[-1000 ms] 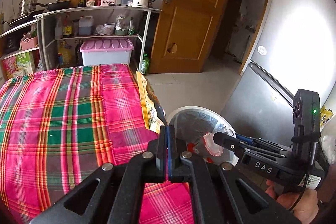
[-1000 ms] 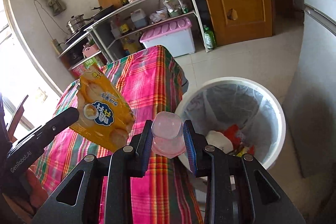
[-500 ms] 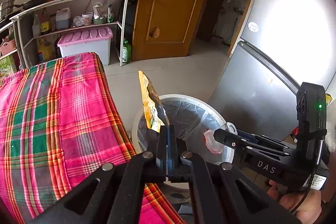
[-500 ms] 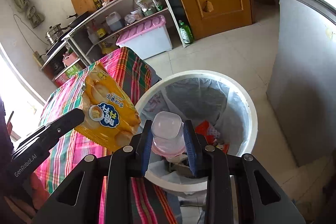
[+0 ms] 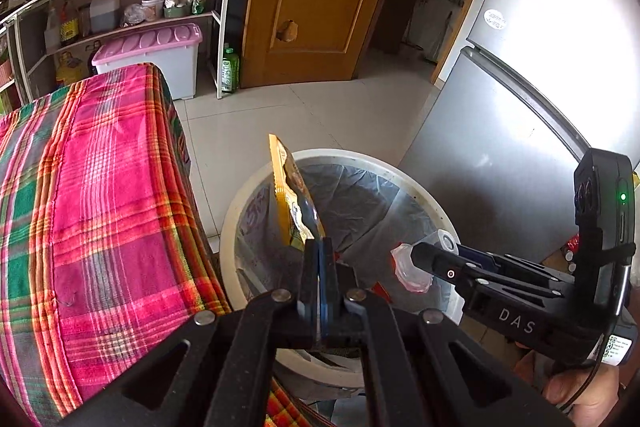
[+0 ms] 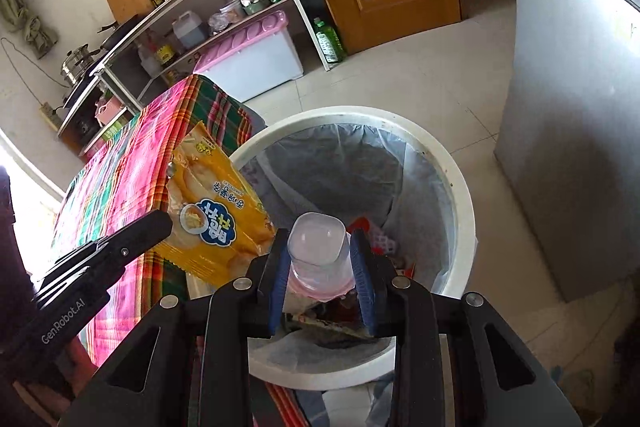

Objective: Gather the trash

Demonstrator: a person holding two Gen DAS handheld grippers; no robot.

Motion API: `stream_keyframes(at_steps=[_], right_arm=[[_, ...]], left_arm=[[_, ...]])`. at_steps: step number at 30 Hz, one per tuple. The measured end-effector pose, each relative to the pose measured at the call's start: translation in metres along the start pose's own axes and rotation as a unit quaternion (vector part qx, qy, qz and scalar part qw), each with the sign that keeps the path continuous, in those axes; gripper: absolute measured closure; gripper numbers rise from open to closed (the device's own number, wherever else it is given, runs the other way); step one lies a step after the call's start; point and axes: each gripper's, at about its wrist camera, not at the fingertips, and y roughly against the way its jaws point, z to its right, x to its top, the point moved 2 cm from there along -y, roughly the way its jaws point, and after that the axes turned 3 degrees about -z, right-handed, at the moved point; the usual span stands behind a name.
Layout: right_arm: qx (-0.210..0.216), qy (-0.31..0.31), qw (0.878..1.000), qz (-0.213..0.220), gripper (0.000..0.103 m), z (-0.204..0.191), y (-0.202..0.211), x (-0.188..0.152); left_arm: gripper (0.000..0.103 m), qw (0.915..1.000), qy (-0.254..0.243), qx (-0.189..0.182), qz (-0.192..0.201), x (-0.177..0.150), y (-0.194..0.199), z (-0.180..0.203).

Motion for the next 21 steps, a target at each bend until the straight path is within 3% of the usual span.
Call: stream_keyframes(at_steps=[4, 6, 21], right_arm=[[-0.005, 0.002, 1.000, -0.002, 0.067, 0.000, -0.006, 0.001], [-0.007, 0.003, 1.000, 0.000, 0.058, -0.001, -0.005, 0.002], [0.003, 0.018, 0.999, 0.040, 0.057, -0.030, 0.039, -0.009]], left_arm=[[0.101, 0.9999, 0.012, 0.001, -0.006, -0.004, -0.008, -0.005], [0.098, 0.9998, 0.017, 0.000, -0.007, -0.006, -0.008, -0.007], [0.095, 0.9990, 0.025, 0.009, 0.035, -0.016, 0.050, -0.020]])
